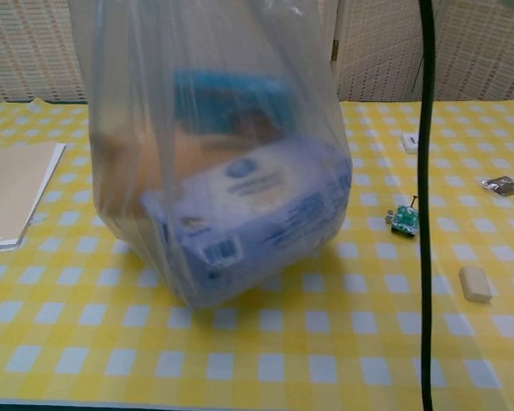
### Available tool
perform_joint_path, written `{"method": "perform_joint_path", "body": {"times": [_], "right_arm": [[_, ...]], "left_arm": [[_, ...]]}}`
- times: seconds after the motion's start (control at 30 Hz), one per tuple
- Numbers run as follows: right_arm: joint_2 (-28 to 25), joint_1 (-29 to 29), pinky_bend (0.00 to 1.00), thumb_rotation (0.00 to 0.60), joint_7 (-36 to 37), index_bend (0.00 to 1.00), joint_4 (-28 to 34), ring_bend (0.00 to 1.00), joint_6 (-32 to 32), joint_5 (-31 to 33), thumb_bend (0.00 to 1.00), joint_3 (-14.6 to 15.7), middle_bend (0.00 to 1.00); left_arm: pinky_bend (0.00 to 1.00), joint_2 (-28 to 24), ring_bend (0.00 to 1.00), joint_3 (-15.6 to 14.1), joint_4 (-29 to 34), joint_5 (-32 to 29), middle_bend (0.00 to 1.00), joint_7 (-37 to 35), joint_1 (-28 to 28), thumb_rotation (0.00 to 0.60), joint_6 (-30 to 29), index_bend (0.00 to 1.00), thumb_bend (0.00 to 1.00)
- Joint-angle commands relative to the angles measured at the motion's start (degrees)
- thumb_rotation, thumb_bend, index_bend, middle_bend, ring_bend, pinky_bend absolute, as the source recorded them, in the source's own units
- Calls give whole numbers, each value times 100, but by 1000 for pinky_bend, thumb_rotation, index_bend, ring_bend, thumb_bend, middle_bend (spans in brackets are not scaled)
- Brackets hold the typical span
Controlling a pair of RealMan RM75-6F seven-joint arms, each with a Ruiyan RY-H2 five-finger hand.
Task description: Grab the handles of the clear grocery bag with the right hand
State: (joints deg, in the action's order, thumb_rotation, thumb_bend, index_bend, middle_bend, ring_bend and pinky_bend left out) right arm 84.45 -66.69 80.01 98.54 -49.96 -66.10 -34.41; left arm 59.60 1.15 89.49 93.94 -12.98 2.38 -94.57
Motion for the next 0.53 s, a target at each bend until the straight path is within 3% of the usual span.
{"method": "perform_joint_path", "body": {"times": [0.03,0.2,0.53], "right_arm": [[-450,-43,806,600,-708,713,730,842,-69,467,437,-591,751],[-693,-130,806,600,-1363,711,1102,840,-54,1061,437,-936,751],[-560,-105,806,600,-1479,711,802,840,292,1311,436,-1019,751]], "left_arm": [[0,-8,0,-15,0,2,3,-22,14,600,40,0,397],[0,-15,0,-16,24,-14,3,2,27,600,78,0,397],[0,-11,0,2,65,-97,3,80,46,600,161,1,397]]}}
